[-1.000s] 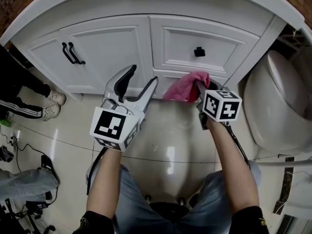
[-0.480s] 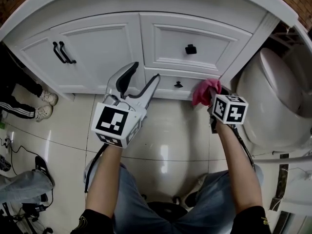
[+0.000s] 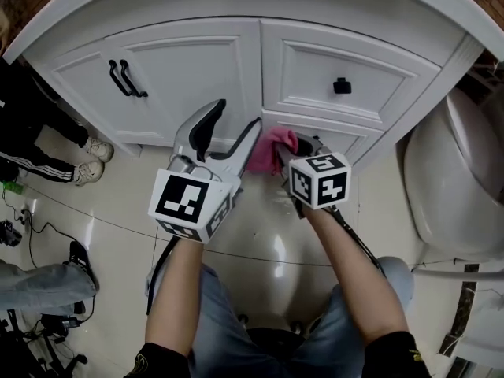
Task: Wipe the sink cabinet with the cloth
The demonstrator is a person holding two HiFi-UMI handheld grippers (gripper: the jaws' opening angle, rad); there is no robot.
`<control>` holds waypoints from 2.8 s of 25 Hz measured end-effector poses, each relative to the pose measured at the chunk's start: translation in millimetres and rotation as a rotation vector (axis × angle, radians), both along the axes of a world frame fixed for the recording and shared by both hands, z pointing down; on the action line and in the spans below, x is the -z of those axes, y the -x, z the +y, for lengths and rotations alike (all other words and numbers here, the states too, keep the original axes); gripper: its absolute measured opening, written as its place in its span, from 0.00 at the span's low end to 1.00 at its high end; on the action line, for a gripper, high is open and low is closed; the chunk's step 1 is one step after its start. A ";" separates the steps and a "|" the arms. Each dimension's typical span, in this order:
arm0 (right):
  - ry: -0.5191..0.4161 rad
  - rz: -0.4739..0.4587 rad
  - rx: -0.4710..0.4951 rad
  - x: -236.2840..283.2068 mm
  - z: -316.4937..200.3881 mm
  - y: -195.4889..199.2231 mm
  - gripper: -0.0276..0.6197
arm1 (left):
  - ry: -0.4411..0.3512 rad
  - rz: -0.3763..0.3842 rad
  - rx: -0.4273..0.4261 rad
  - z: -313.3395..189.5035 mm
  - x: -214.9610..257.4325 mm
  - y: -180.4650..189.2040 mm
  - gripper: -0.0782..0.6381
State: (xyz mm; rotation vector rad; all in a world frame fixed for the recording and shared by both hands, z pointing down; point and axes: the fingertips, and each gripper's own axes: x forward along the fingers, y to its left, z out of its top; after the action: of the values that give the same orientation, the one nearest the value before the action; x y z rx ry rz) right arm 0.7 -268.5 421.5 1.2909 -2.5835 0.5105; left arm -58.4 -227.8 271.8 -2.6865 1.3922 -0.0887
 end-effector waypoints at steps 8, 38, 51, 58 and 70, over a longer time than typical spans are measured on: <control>0.038 -0.008 -0.107 -24.6 -21.2 -4.5 0.10 | -0.012 0.024 0.042 1.0 11.3 27.0 0.46; -0.012 0.199 -0.122 -17.6 11.7 -114.6 0.10 | 0.025 0.003 -0.065 -9.0 -10.4 -38.5 0.46; -0.005 0.085 0.065 -46.6 -4.4 -4.1 0.10 | 0.005 -0.025 -0.010 -3.8 2.6 -3.0 0.46; 0.018 0.089 -0.114 -31.6 -13.6 -70.6 0.10 | 0.019 -0.029 -0.017 -7.0 -4.2 -8.6 0.46; 0.057 0.303 -0.285 -42.2 13.7 -198.0 0.10 | 0.030 -0.030 -0.082 -8.7 -12.4 -48.2 0.46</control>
State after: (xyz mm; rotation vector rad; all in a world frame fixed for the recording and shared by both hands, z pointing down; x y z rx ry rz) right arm 198.7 -254.8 463.7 1.5889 -2.1400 0.3950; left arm -10.2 -236.5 284.2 -2.7504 1.2807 -0.1427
